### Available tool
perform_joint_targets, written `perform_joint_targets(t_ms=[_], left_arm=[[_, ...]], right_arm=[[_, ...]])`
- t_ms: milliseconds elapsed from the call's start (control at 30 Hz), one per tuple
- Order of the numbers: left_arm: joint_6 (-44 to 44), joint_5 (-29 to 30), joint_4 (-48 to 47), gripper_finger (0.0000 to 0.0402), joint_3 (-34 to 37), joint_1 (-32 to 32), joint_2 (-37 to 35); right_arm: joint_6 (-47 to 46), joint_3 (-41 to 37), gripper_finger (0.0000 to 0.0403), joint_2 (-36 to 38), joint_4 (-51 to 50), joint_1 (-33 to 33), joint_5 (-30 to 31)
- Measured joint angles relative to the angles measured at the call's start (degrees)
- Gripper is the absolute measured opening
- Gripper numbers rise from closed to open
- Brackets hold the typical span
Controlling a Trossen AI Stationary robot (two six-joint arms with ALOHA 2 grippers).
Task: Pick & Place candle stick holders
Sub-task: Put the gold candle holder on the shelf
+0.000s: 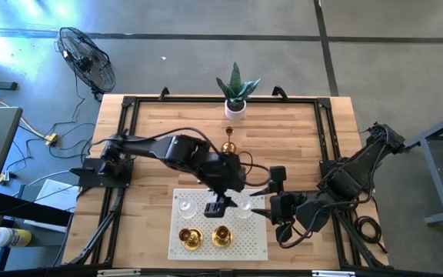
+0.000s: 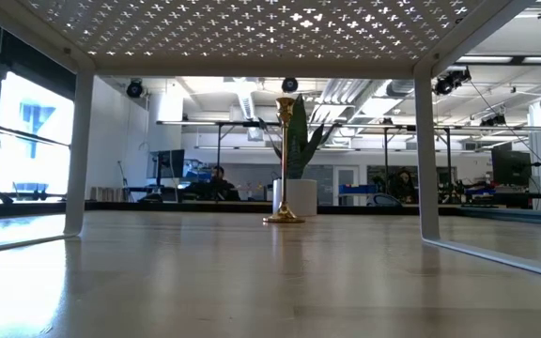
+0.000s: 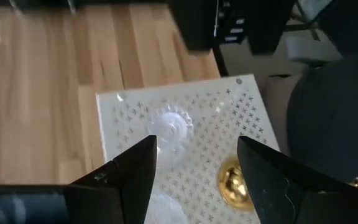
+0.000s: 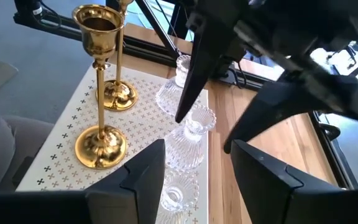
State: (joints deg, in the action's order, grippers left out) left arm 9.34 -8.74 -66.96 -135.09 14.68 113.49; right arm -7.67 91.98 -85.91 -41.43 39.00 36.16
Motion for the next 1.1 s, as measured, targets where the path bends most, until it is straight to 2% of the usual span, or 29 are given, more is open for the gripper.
perform_joint_targets(t_ms=[267, 733, 867, 1100], left_arm=[[-4.92, 1.52, 7.09, 0.0218, 0.04, -0.02, -1.7], [-13.62, 15.12, 12.71, 0.0218, 0.09, -0.02, -6.46], [-13.68, 17.69, 10.58, 0.0218, 0.09, -0.01, -10.48], [-14.44, 23.12, 0.92, 0.0218, 0.01, -0.02, -20.07]], right_arm=[[0.11, 0.0, 0.0177, 0.0, 0.09, 0.02, 0.08], [0.6, 0.0, 0.0177, 0.03, 0.13, 0.02, 1.03], [1.78, 0.0, 0.0177, 0.23, 0.33, -0.51, 1.92], [6.42, 0.0, 0.0177, 2.39, 0.96, -3.39, 7.89]])
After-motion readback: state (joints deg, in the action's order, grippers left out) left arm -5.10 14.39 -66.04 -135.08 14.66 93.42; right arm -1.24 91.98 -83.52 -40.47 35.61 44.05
